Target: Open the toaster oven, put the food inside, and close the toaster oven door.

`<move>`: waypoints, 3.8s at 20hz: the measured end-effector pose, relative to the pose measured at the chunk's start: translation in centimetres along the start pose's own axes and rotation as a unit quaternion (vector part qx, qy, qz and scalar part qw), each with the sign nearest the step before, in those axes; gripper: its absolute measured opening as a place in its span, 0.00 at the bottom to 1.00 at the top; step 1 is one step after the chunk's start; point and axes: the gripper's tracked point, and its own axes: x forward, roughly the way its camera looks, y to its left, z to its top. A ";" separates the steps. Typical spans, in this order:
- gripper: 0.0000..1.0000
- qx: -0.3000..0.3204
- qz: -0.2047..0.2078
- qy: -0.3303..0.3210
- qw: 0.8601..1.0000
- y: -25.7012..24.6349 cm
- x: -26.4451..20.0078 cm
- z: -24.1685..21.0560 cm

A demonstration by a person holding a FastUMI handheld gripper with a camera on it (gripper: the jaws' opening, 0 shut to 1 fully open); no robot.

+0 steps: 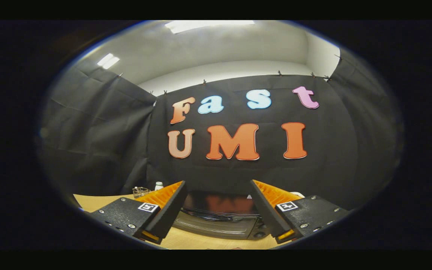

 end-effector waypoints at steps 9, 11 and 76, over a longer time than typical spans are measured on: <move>0.98 0.017 0.000 0.076 0.997 2.2 4.9 -7.6; 0.99 0.018 -0.003 0.086 0.996 2.7 5.8 -8.9; 0.82 0.065 0.124 0.305 0.942 6.1 -16.9 -23.1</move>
